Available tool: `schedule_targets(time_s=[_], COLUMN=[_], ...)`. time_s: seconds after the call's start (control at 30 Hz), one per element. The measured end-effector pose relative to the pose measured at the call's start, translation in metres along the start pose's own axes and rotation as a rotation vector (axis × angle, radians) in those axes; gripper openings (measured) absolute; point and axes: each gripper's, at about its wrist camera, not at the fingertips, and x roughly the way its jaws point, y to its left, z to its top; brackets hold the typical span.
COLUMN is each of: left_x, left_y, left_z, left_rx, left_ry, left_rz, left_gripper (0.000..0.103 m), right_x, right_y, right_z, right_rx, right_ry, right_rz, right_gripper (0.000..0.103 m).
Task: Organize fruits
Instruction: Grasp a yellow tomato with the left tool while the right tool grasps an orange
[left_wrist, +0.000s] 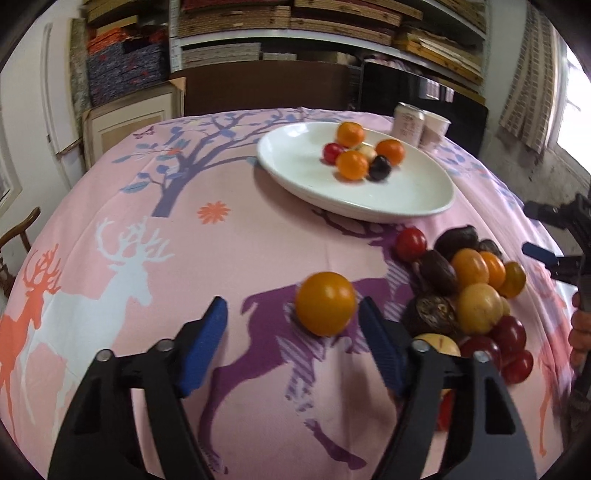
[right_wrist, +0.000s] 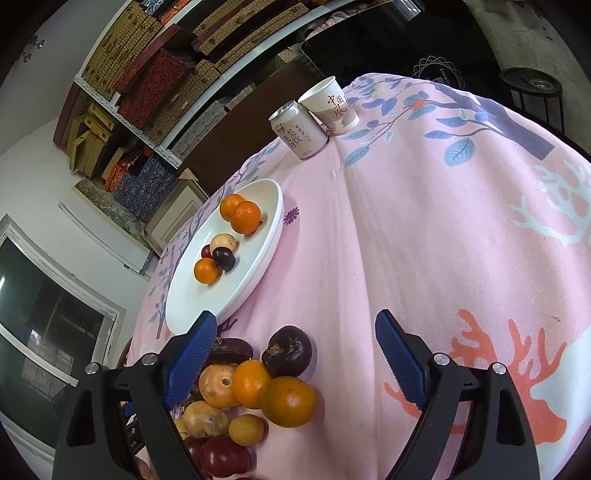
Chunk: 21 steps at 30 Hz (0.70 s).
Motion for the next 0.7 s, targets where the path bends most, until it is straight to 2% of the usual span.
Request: schedule_targets(time_s=[0.07, 0.2, 0.43, 0.5, 0.7], left_x=[0.003, 0.007, 0.022, 0.027, 0.028], left_y=[-0.003, 0.004, 0.002, 0.003, 0.008], left_z=[-0.001, 0.001, 0.011, 0.011, 0.012], left_rx=[0.012, -0.035, -0.044, -0.053, -0.085], left_ry=[0.015, 0.029, 0.056, 0.079, 0.078], left_rz=[-0.005, -0.041, -0.085, -0.096, -0.11], left_gripper=[0.059, 0.053, 0.051, 0.043, 0.037], right_x=[0.0, 0.0, 0.003, 0.004, 0.001], right_y=[0.0, 0.001, 0.006, 0.009, 0.009], right_z=[0.0, -0.001, -0.003, -0.006, -0.015], right_rx=[-0.004, -0.012, -0.056, -0.075, -0.103], right_ry=[-0.001, -0.004, 0.007, 0.009, 0.012], right_rz=[0.0, -0.007, -0.023, -0.033, -0.057], right_gripper=[0.089, 0.089, 0.089, 0.089, 0.089])
